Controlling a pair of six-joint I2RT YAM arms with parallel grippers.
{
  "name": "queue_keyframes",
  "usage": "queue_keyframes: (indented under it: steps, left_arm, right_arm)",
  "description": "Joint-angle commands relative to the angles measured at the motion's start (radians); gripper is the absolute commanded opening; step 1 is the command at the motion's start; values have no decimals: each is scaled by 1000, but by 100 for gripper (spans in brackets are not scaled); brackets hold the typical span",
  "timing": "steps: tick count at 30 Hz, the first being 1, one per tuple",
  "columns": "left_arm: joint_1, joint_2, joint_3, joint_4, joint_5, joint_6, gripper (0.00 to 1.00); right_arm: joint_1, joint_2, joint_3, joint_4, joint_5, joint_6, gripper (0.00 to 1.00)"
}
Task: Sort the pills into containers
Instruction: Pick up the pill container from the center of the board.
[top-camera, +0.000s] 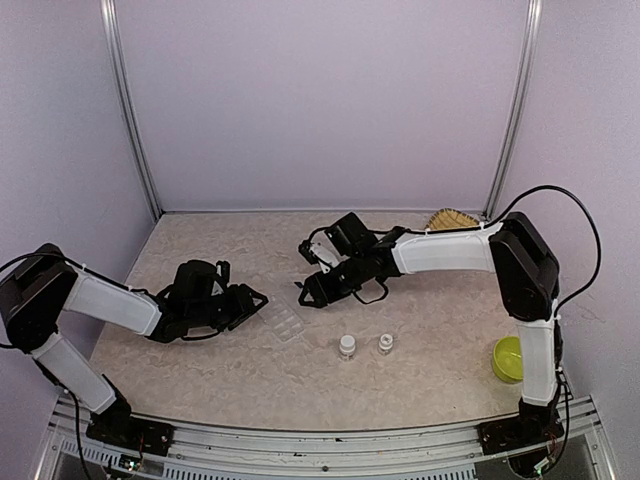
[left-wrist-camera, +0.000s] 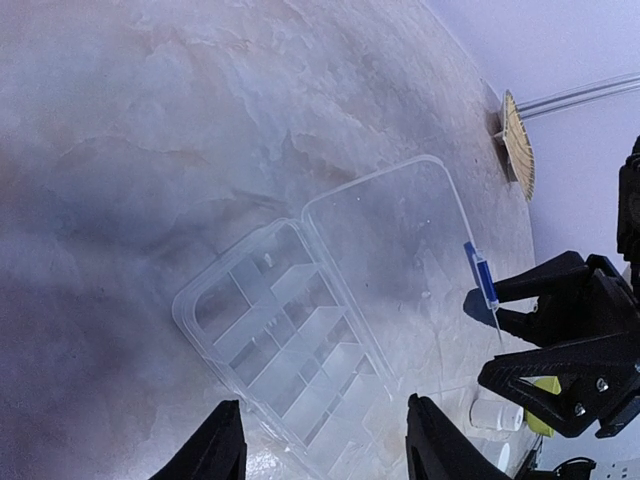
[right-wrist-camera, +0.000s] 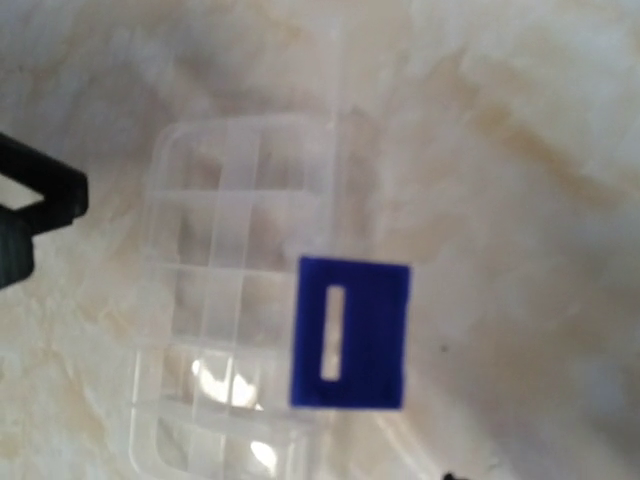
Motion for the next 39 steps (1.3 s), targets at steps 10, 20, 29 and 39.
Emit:
queue_keyframes:
  steps: [10,20,29,39]
  left_arm:
    - [-5,10,-2,23,0,9,54]
    - [-3,-3,-5,18,-5,14,54]
    - [-5,-75,-38,28,-9,34,55]
    - [-7,-201,-104,49,15,60,59]
  right_arm:
    - [7,87,94,-69,-59,0,35]
    - [7,85,103,-74,-51,7,18]
    - [-12,44,63,-24,-73,38,9]
    - [-63,-33,-52,124,-181,120,3]
